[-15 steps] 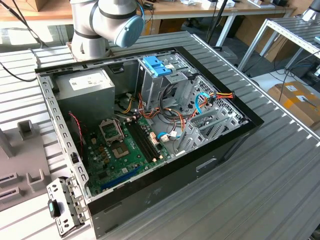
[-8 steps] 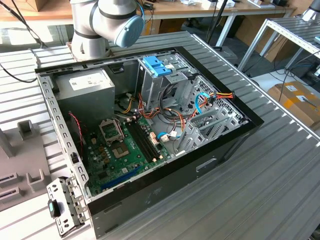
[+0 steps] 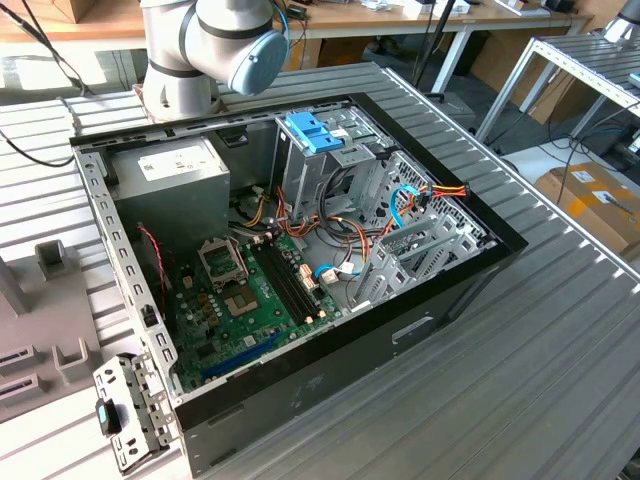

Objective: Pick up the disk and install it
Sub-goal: 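Pick up the disk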

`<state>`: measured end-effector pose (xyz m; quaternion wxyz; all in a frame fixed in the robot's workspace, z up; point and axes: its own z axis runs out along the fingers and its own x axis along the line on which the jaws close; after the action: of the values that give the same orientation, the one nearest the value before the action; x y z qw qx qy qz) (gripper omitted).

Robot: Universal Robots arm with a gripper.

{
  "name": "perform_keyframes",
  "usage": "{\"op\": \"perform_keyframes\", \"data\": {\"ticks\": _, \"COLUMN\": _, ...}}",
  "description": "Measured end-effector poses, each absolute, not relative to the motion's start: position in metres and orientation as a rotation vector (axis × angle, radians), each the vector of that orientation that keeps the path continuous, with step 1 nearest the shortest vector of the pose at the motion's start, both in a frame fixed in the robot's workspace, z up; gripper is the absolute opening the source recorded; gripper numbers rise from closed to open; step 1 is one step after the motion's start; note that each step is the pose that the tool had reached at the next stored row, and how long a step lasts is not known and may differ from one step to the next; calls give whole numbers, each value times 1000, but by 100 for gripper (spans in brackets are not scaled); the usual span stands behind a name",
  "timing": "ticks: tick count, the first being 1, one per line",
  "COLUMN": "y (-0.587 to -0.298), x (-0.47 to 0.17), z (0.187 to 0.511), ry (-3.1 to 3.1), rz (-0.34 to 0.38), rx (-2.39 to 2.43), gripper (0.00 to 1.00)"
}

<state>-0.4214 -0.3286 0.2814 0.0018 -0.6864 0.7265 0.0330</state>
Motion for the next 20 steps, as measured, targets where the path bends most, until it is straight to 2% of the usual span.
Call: {"op": "perform_keyframes", "data": {"ticks": 20, "y": -328, "x": -421, "z": 276, "ry": 2280, "rz": 104, "rx": -2154, "gripper": 66}}
